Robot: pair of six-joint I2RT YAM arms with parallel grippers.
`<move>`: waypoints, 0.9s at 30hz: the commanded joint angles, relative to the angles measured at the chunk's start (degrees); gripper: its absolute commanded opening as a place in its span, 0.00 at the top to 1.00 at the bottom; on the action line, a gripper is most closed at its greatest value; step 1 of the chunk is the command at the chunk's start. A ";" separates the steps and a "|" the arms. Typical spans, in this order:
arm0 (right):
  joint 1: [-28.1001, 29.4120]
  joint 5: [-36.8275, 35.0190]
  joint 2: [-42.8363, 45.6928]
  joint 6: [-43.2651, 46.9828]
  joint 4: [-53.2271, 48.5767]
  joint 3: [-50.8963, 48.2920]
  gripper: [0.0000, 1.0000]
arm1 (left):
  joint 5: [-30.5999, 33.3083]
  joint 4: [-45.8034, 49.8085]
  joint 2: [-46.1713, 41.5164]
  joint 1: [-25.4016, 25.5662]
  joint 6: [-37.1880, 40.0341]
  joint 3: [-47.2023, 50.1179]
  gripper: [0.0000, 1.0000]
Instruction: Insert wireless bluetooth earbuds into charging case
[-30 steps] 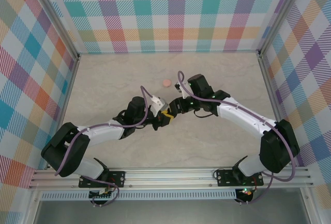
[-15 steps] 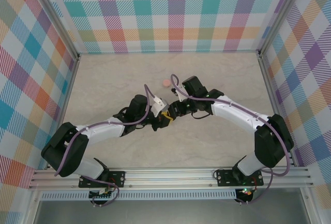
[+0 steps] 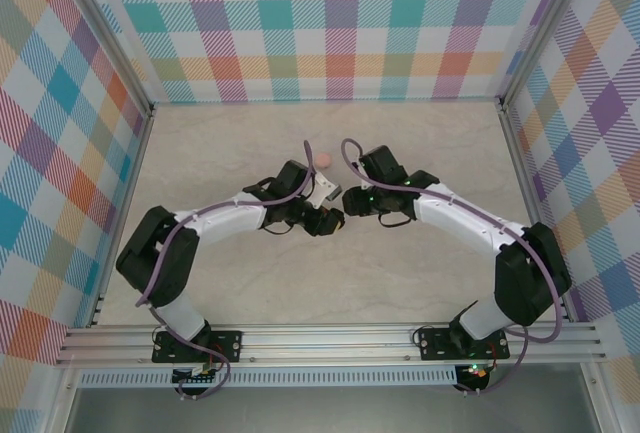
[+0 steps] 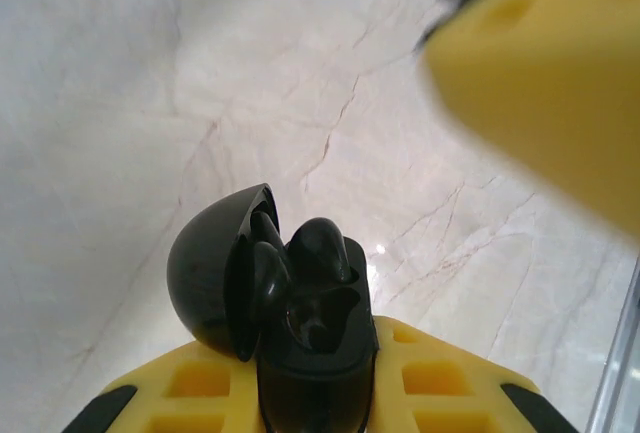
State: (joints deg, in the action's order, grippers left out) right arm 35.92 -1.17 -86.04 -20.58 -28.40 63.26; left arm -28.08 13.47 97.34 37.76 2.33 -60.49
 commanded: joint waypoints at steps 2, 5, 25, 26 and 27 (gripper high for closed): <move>-1.68 -3.19 2.01 -2.14 -2.56 -1.80 0.59 | -2.33 13.18 4.38 0.72 -3.06 -5.90 0.85; -2.26 -3.32 2.25 -2.10 -2.93 -2.42 0.59 | -1.88 17.69 6.94 0.72 -4.31 -8.96 0.85; -3.22 -3.34 0.79 -1.38 -4.12 -2.27 0.58 | 12.86 37.34 16.96 0.91 -3.98 -21.49 0.84; -3.27 -3.41 0.83 -1.39 -4.10 -2.36 0.58 | 13.06 37.50 16.62 0.91 -3.75 -21.62 0.84; -3.31 -3.40 0.87 -1.46 -4.10 -2.36 0.58 | 13.00 37.23 15.96 0.87 -3.63 -21.63 0.84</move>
State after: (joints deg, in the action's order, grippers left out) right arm 32.97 -4.10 -85.12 -21.85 -31.38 61.04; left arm -18.61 46.87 113.32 37.87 -1.72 -81.01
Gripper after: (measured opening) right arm 0.420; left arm 0.215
